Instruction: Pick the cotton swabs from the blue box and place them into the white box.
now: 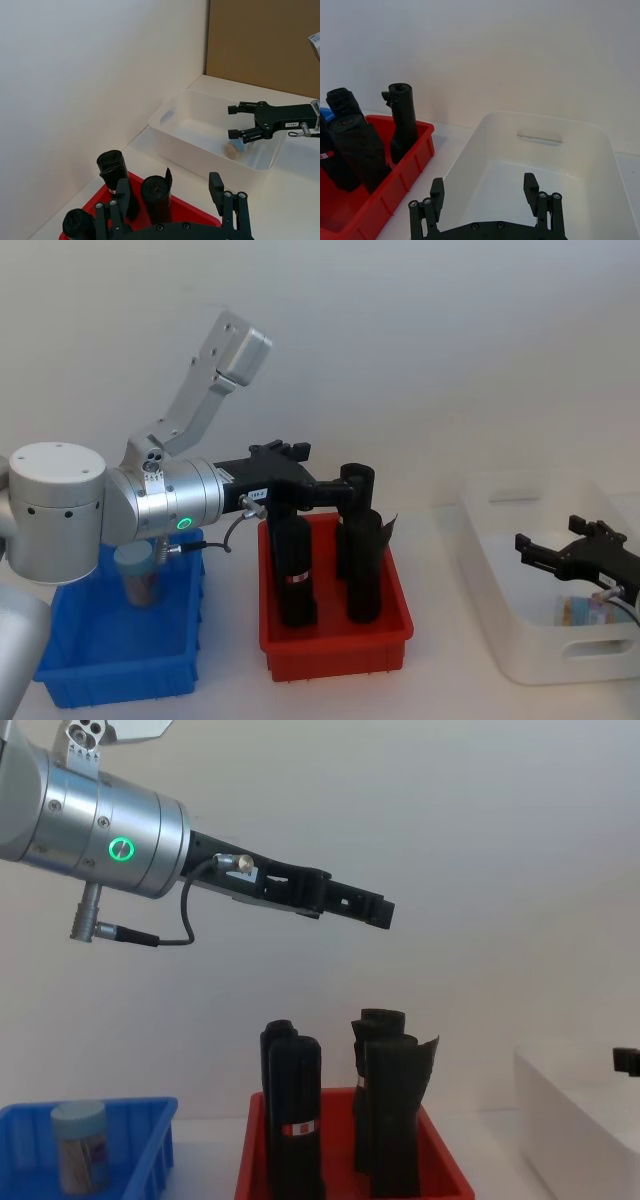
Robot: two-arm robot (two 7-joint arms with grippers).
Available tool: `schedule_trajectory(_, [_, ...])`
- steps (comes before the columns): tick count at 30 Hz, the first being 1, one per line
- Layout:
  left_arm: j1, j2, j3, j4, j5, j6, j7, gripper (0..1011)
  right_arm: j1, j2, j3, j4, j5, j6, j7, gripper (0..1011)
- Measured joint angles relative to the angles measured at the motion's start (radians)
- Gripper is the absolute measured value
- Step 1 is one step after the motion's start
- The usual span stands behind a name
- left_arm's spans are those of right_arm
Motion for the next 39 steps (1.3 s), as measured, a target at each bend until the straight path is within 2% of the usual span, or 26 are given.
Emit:
schedule_trajectory(25, [0.006, 0.001, 0.002, 0.0, 0.0, -0.009, 0.009, 1004, -0.014, 0.0, 0.001, -0.027, -0.019, -0.032, 0.004, 1002])
schedule_trajectory(29, [0.019, 0.004, 0.006, -0.005, 0.001, -0.034, 0.034, 1004, -0.032, -0.012, 0.001, -0.051, -0.031, -0.044, -0.012, 1002])
schedule_trajectory(39, [0.086, 0.019, 0.03, -0.024, 0.011, -0.155, 0.153, 1004, -0.116, -0.06, 0.0, -0.158, -0.089, -0.101, -0.084, 1002])
